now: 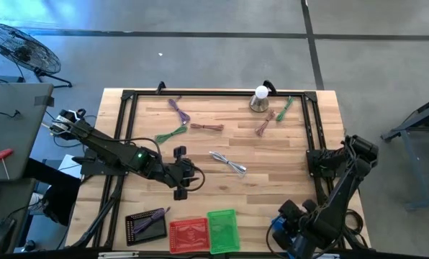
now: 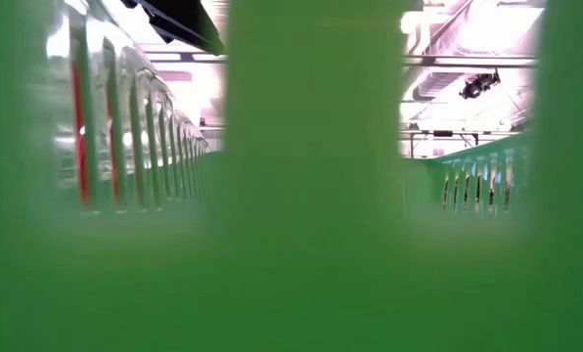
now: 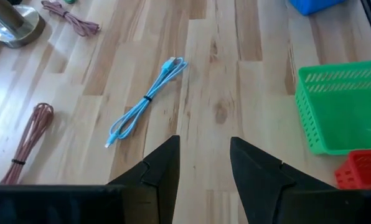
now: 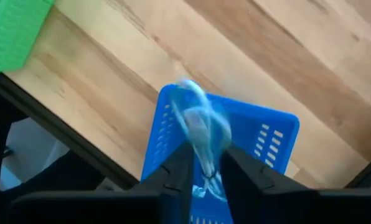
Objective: Pick & Place USB Port
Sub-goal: Put the left light blue charger cable into the blue bin, then put the right green charger cable into the green bin
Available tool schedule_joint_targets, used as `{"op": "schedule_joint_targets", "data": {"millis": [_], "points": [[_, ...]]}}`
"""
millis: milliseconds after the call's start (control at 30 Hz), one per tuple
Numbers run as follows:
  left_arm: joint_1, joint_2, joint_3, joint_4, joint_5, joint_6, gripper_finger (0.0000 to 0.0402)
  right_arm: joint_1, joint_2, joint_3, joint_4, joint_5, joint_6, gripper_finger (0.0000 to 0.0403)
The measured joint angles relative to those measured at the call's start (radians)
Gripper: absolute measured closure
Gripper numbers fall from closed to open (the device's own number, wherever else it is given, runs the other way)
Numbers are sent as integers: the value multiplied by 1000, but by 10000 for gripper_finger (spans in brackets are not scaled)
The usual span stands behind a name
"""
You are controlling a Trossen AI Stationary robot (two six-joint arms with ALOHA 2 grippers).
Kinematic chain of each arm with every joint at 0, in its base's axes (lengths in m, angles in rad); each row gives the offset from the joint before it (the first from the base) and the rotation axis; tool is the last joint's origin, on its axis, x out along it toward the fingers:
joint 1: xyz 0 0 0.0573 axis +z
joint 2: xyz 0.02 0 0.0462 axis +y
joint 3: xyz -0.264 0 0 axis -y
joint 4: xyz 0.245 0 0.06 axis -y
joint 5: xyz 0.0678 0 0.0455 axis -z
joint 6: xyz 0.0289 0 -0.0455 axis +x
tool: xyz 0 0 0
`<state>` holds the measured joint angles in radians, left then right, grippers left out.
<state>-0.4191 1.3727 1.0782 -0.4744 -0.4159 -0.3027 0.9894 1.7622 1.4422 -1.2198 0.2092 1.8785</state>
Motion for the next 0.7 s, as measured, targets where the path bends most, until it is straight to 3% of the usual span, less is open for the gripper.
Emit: {"op": "schedule_joint_targets", "data": {"millis": [233,400,700], "points": [[-1,0,0,-12,35,-10,266,-6,0,0,-41,50,-20,277],[0,0,0,-32,29,-9,266,-41,-23,0,-107,73,-48,264],[0,0,0,-96,5,-39,266,-274,-238,0,-225,396,-406,272]]}}
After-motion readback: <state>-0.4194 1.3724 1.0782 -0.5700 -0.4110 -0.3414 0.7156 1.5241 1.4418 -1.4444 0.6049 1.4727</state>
